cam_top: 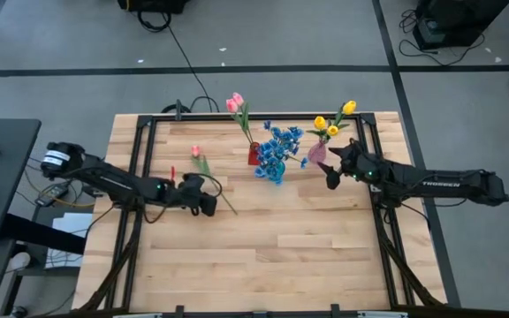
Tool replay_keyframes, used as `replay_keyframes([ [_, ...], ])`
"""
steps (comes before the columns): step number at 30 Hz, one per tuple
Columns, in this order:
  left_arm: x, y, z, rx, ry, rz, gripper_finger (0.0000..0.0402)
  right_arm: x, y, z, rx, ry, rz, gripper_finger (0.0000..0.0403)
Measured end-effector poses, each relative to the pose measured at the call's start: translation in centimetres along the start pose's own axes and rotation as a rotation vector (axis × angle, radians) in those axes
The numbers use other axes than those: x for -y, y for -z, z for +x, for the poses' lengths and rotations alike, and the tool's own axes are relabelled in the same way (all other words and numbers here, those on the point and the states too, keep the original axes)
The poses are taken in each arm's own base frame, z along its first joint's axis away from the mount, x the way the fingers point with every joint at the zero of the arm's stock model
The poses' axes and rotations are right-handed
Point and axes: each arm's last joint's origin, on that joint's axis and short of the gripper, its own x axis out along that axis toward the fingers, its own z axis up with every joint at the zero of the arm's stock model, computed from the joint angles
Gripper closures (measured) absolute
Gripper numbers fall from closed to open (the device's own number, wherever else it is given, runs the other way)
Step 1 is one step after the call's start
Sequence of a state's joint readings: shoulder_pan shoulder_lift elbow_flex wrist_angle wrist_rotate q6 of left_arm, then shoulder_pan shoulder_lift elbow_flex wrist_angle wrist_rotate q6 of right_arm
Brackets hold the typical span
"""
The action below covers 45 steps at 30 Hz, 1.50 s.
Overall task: Sort flowers into vase by color
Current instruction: Put the pink flower into the red vase
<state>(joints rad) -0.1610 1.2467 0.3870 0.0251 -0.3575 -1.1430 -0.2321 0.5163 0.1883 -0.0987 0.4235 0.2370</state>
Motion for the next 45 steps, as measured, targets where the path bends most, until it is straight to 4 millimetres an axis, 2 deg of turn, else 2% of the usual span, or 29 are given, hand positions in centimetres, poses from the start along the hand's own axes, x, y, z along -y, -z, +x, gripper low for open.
replay_keyframes([
  [6, 0.1, 0.8, 0.9, -0.037, -0.037, -0.031, 0.0297, -1.0, 0.5, -0.4, 0.021, -0.033, -0.001, 0.0048],
  [14, -0.1, 0.1, 1.2, 0.061, -0.081, -0.141, 0.0249, -1.9, 2.7, -0.3, 0.128, -0.115, -0.038, 0.0048],
  [20, -1.1, -1.6, 1.8, 0.099, -0.133, -0.205, 0.0245, -2.0, 3.1, -0.3, 0.196, -0.128, -0.055, 0.0048],
  [23, -1.6, -2.6, 2.0, 0.078, -0.159, -0.183, 0.0245, -2.1, 3.0, -0.4, 0.202, -0.133, -0.068, 0.0048],
  [30, -1.1, -5.0, 1.6, 0.018, -0.324, -0.086, 0.0245, -2.2, 3.1, -0.4, 0.196, -0.166, -0.079, 0.0048],
  [37, -1.7, -6.1, 1.9, -0.008, -0.362, -0.132, 0.0245, -2.3, 3.0, -0.4, 0.196, -0.202, -0.081, 0.0048],
  [45, -2.8, -6.4, 4.3, -0.083, -0.389, -0.108, 0.0245, -2.4, 3.1, -0.3, 0.187, -0.216, -0.094, 0.0048],
])
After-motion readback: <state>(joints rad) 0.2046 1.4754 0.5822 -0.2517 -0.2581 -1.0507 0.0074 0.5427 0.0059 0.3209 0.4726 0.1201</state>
